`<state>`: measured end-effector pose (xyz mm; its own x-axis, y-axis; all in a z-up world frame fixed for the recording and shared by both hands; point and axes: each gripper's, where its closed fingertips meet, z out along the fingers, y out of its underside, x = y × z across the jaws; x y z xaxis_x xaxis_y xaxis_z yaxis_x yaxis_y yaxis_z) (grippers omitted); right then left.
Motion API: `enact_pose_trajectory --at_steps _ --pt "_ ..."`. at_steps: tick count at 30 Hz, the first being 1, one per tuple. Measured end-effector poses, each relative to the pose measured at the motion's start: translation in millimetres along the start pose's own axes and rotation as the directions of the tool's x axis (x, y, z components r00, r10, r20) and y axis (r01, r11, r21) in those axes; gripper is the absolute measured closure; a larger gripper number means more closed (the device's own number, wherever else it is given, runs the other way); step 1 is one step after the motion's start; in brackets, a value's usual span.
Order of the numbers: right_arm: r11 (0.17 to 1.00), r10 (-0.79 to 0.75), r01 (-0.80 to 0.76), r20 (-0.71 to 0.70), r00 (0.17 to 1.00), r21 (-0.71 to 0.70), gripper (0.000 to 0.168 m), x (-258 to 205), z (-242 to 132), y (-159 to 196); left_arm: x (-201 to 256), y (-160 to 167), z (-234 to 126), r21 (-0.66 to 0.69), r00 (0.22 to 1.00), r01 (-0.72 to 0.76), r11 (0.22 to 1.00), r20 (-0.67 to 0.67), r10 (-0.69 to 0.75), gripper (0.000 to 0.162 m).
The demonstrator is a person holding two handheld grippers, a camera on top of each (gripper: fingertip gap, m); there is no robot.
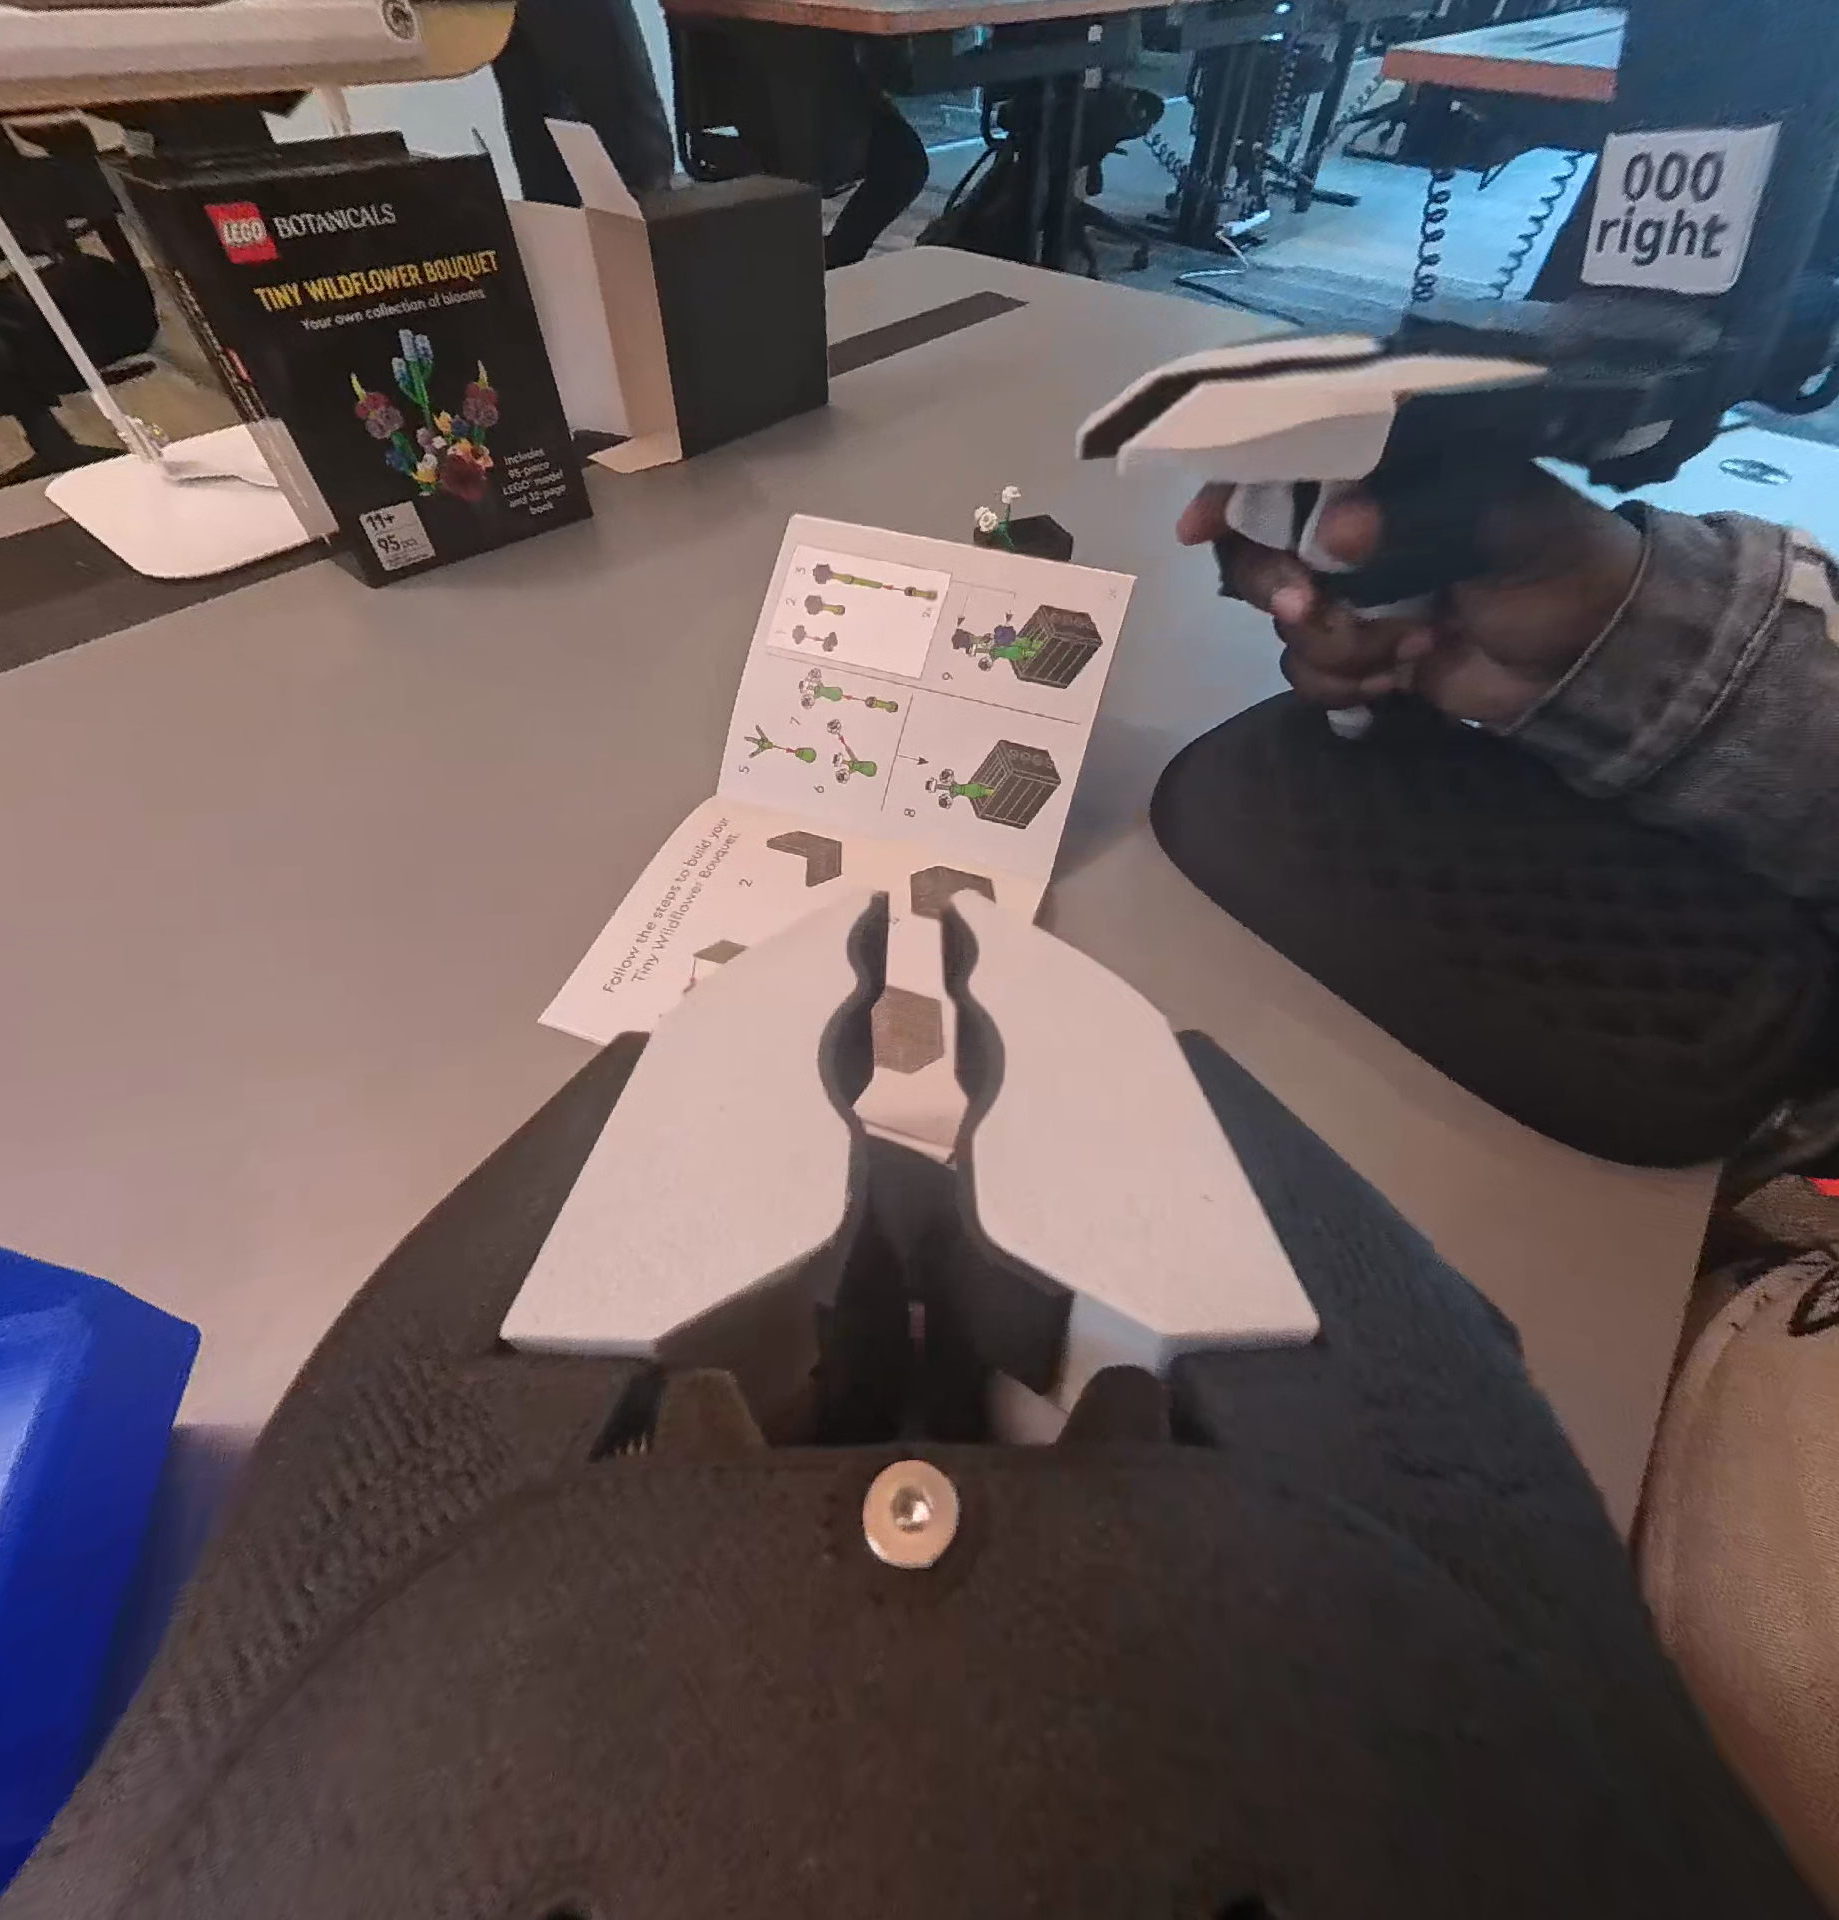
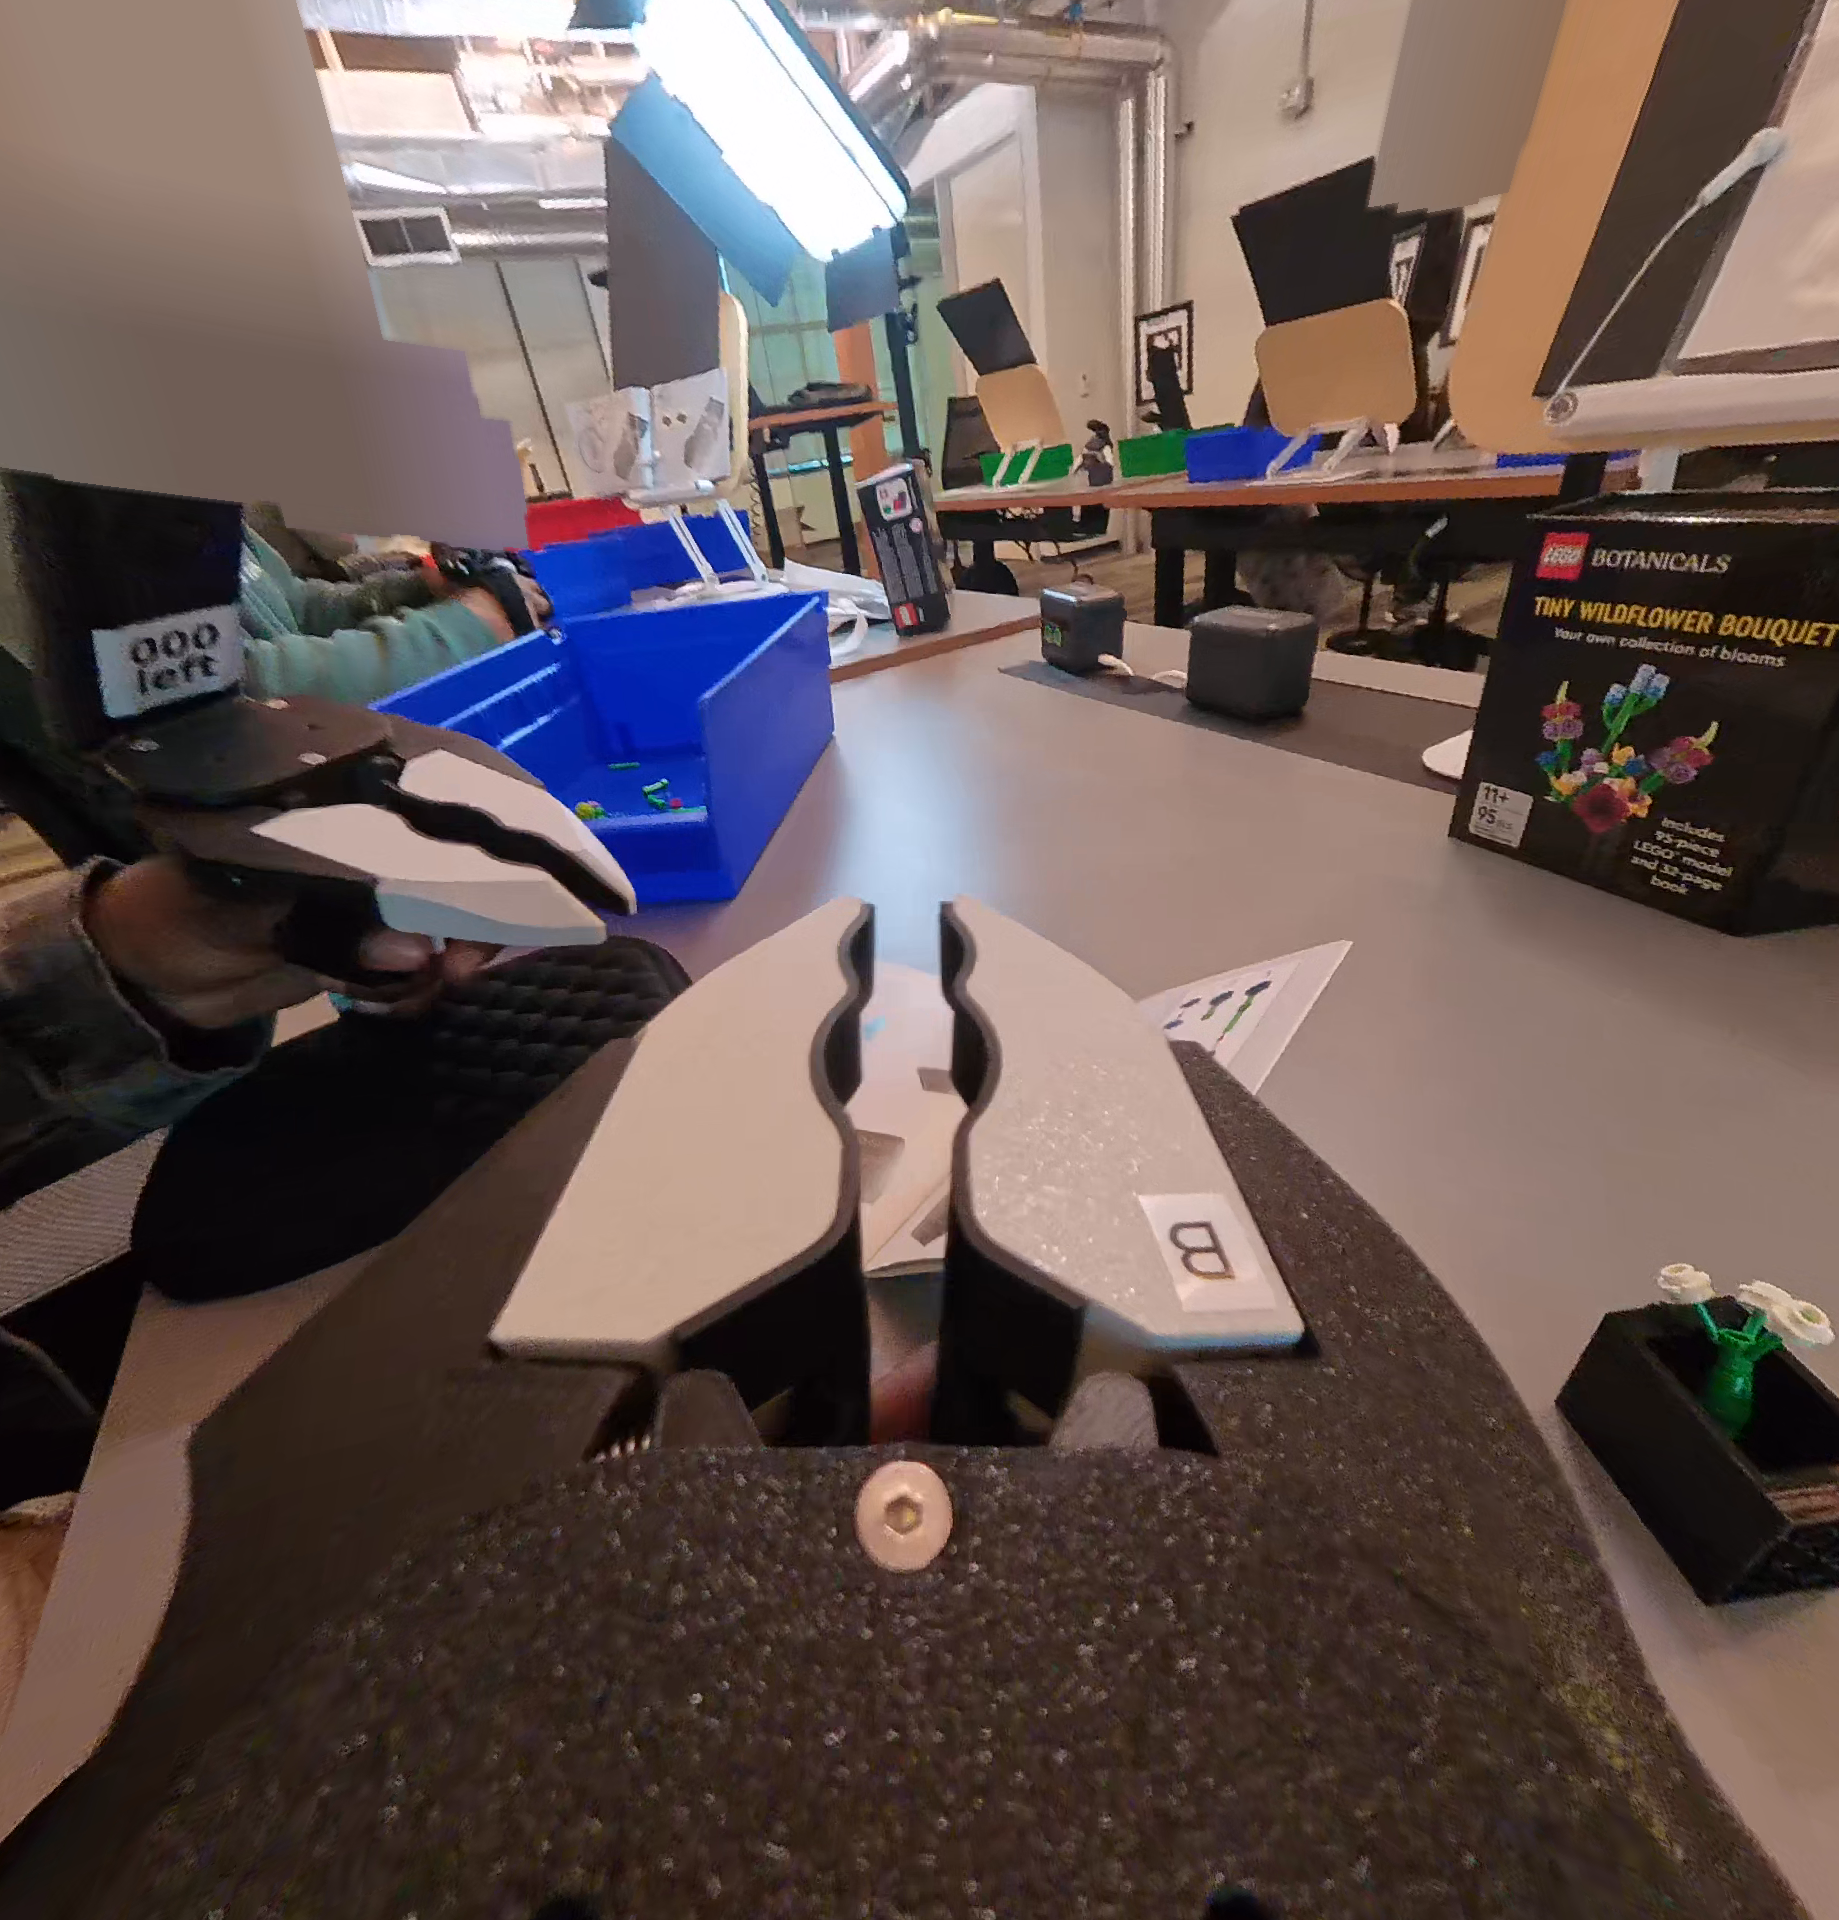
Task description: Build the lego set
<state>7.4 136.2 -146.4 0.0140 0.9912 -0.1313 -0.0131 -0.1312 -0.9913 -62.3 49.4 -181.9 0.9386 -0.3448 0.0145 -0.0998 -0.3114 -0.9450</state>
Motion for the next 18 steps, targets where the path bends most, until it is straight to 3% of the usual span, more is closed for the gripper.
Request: enact_pose_trajectory --at_steps 1,4,8,10,16,18 --pt "1.000 -0.007 0.007 -0.003 1.000 -0.015 0.153 0 1 2 1 -1 0 0.002 1.000 0.010 1.000 -0.009 -0.010 0.149" --pt "0.999 -0.018 0.016 -0.065 0.998 -0.037 0.138 7 1 3 3 1 1 -0.010 0.999 0.028 1.000 -0.024 -0.029 0.141" --pt "0.990 -0.071 0.032 -0.293 0.953 -0.135 0.120 41 -13 8 1 4 2 -0.021 1.000 0.028 0.999 -0.012 -0.029 0.136" --pt "0.980 -0.074 0.003 -0.355 0.932 -0.197 0.121 53 -21 16 2 5 3 -0.027 1.000 0.025 0.999 -0.013 -0.025 0.135" --pt "0.937 0.121 -0.206 -0.290 0.949 -0.281 0.126 49 -18 44 1 9 5 -0.046 0.999 0.032 0.998 -0.015 -0.033 0.134" --pt "0.932 0.136 -0.217 -0.275 0.952 -0.290 0.142 47 -17 45 0 10 6 -0.048 0.999 0.036 0.998 -0.014 -0.037 0.134"
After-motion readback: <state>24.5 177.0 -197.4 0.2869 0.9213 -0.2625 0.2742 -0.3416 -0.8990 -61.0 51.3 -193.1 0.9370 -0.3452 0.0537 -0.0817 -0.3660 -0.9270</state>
